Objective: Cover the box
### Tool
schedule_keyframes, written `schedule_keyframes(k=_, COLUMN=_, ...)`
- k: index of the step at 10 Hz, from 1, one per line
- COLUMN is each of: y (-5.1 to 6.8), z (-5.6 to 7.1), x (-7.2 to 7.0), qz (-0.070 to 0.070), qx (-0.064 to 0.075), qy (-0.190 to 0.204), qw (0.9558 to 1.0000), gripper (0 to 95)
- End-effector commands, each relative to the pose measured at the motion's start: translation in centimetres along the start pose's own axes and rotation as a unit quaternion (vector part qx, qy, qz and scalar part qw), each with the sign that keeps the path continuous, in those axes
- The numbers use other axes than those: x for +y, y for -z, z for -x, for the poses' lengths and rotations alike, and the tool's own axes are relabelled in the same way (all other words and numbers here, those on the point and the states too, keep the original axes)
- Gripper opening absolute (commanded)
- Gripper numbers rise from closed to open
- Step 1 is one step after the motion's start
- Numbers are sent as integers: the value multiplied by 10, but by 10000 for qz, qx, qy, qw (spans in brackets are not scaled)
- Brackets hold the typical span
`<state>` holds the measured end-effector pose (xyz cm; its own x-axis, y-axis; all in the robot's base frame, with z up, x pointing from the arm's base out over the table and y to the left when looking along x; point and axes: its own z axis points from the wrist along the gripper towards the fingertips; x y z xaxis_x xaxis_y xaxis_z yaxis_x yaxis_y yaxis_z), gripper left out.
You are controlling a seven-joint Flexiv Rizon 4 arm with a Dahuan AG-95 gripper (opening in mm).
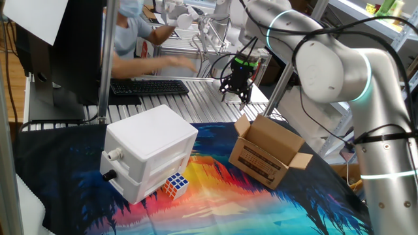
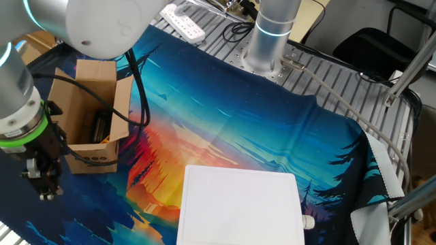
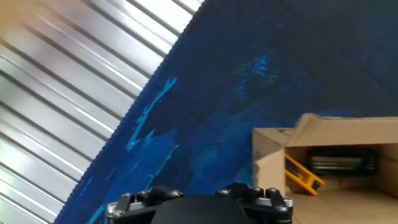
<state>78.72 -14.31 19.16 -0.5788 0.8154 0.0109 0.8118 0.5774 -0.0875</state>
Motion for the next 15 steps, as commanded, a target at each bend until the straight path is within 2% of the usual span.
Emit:
schedule_keyframes(k=1, y=8, z=6, x=-7, qz=26, qx=79, qy=-113, qw=9999, gripper=760)
schedule_keyframes(k=2, y=11, z=10, x=-11, qz=82, qx=134, qy=-126, qw=9998, gripper=760)
schedule_keyframes(k=4, y=14, z=12, x=-14, qz=117, qx=115, qy=-237, qw=9996, gripper=760)
schedule_keyframes(k=7, y=11, z=9, x=-10, qz=161, qx=33, qy=-295, qw=9994, gripper=760)
schedule_keyframes(k=10, y=8, z=9, x=-10, qz=216, qx=56, qy=-306, qw=9993, gripper=760)
schedule_keyframes(k=11, y=8, z=9, x=-11, qz=211, qx=22, qy=-308, qw=9993, gripper=760)
schedule_keyframes(k=15, y=11, z=15, x=-17, qz=240, qx=81, qy=-233, qw=9994, gripper=760)
